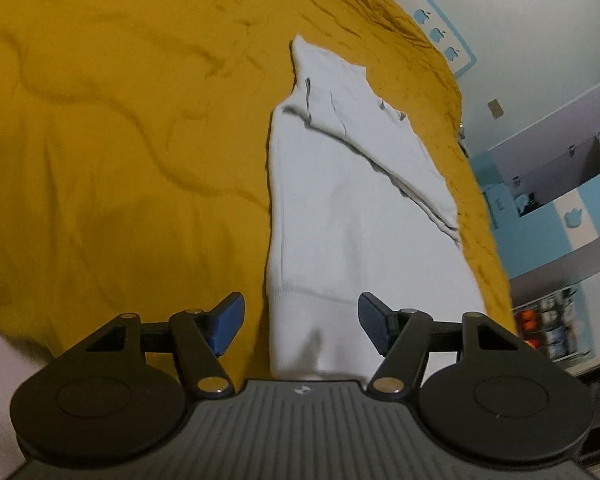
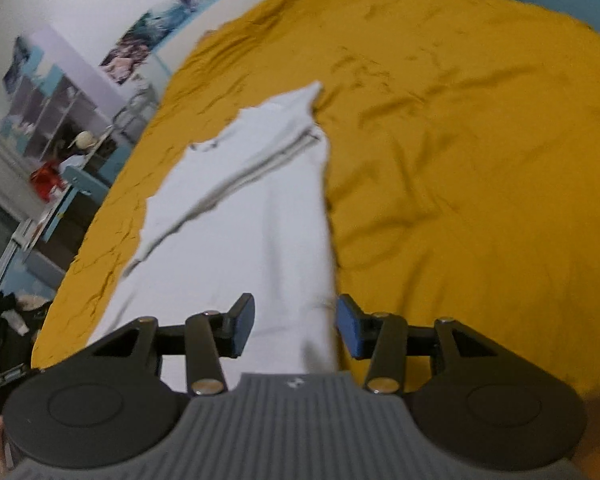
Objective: Fold small clothes
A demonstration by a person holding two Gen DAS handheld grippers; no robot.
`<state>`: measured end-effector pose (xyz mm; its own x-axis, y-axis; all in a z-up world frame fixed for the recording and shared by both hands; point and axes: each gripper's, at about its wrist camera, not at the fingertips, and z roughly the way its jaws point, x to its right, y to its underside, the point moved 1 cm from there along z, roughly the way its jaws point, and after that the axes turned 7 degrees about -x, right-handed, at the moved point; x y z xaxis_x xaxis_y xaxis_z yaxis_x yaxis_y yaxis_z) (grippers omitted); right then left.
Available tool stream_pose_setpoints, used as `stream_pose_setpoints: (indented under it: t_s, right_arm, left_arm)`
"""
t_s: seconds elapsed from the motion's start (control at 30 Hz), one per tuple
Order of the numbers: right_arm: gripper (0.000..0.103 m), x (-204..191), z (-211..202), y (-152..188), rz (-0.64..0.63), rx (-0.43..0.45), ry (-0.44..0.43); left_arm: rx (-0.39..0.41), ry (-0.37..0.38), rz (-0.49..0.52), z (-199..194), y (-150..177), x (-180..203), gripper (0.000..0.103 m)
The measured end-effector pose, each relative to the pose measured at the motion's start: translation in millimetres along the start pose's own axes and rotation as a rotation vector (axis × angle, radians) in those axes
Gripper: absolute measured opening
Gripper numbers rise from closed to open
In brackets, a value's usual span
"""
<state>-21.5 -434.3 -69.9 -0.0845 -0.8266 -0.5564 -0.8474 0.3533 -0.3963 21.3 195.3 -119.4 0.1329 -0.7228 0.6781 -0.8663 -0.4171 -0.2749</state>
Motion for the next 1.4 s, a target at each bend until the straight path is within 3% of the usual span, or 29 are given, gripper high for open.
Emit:
stream_pose_setpoints:
  t_s: [0.27, 0.47, 0.5, 0.57, 0.6, 0.67, 0.77, 0.9, 0.97, 1.03, 1.23, 1.4]
  right_arm:
    - [0.044, 4, 35, 10, 0.047, -0.076, -0.072]
    - [0.047, 0, 43, 13, 0.062, -0.071, -0.103]
    - [0.047, 1, 44, 13, 0.068, -0.070, -0.107]
    - [0.047, 1, 45, 14, 0.073, -0.071, -0.110]
    - [0.045, 0, 45, 14, 0.076, -0.068, -0.107]
    - [0.034, 1, 46, 15, 0.082, -0.067, -0.092]
    - [0.031, 2, 48, 16, 0.097, -0.067, -0.089]
    - [0.026, 2, 46, 18, 0.117, -0.063, -0.094]
    - [0.008, 2, 44, 16, 0.135, -0.052, -0.099]
    - [0.004, 2, 40, 14, 0.161, -0.041, -0.140]
    - [0.002, -3, 23, -10, 0.265, 0.057, -0.301]
    - [0.002, -18, 32, -47, 0.275, 0.103, -0.358]
  left_arm:
    - [-0.019, 0.056, -0.102, 24, 10, -13, 0.075]
    - [-0.009, 0.085, -0.117, 35, 13, -9, 0.076]
    - [-0.009, 0.099, -0.113, 33, 13, -8, 0.071]
    - [0.002, 0.124, -0.121, 31, 16, -8, 0.047]
    - [0.007, 0.112, -0.143, 30, 17, -11, 0.023]
    - [0.012, 0.107, -0.176, 31, 19, -18, 0.012]
    - [0.015, 0.157, -0.242, 33, 23, -29, 0.009]
    - [0.013, 0.176, -0.249, 33, 23, -29, 0.006]
    - [0.017, 0.208, -0.238, 28, 19, -24, 0.005]
    - [0.029, 0.270, -0.233, 21, 14, -19, 0.004]
    - [0.068, 0.393, -0.199, 16, -18, -6, 0.004]
    - [0.078, 0.402, -0.163, 29, -61, 6, 0.003]
